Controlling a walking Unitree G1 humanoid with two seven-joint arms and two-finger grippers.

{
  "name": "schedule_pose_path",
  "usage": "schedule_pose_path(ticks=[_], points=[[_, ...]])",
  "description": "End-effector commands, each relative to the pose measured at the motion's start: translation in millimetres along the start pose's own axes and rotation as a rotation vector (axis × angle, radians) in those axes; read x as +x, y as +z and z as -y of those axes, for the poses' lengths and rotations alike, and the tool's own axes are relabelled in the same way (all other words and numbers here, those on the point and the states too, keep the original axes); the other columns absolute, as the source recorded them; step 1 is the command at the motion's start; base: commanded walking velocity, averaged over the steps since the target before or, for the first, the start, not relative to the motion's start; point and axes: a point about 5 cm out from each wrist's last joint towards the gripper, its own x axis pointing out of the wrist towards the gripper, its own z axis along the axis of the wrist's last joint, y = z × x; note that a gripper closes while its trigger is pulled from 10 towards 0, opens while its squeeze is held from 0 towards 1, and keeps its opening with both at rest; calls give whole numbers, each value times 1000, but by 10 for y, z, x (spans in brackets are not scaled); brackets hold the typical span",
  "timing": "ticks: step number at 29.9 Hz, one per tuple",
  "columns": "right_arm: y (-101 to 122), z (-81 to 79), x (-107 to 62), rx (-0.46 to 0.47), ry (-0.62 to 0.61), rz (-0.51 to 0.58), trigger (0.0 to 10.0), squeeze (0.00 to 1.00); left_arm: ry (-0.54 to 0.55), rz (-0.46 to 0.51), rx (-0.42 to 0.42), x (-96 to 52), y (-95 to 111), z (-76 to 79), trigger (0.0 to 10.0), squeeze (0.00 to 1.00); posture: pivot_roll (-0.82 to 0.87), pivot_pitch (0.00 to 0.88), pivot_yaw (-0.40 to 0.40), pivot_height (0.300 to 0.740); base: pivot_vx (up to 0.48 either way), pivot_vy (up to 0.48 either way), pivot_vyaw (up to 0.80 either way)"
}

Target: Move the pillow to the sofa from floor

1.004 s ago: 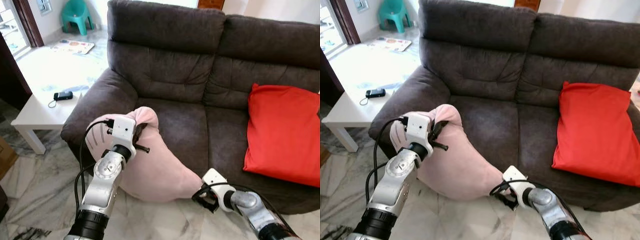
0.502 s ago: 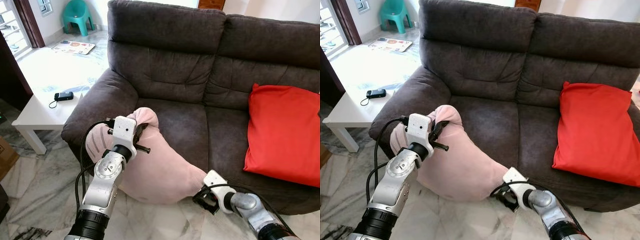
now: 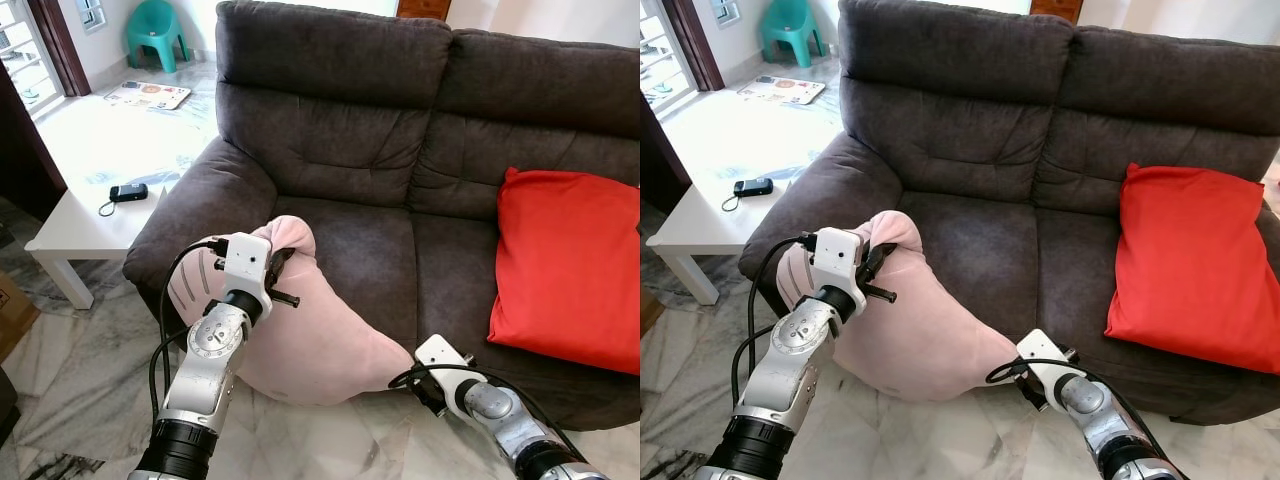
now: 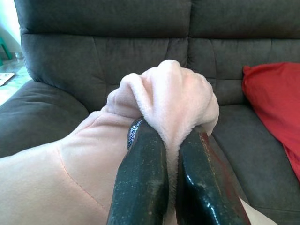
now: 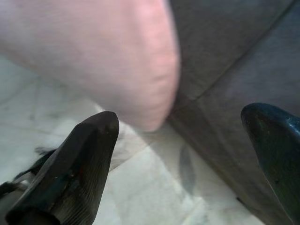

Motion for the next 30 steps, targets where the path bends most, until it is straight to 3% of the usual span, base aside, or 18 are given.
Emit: schedule_pose_path(ticks=[1, 7, 21, 30], points=[[-41, -23, -3, 11, 18, -14, 10000, 0, -24, 144, 2, 69, 338, 37, 10000, 0, 94, 0, -91, 740, 0, 0, 0], [-105, -131, -1, 18, 97, -33, 10000, 0, -24, 143, 0, 64, 334, 42, 10000, 0, 94, 0, -93, 740, 0, 0, 0], [-132, -76, 7, 67, -12, -60, 10000, 0, -34, 140, -11, 63, 331, 50, 10000, 0, 103, 0, -95, 740, 0, 0, 0], [-146, -249, 28, 126, 88, -53, 10000, 0, -41, 143, -17, 59, 339, 58, 10000, 0, 105, 0, -96, 740, 0, 0, 0]])
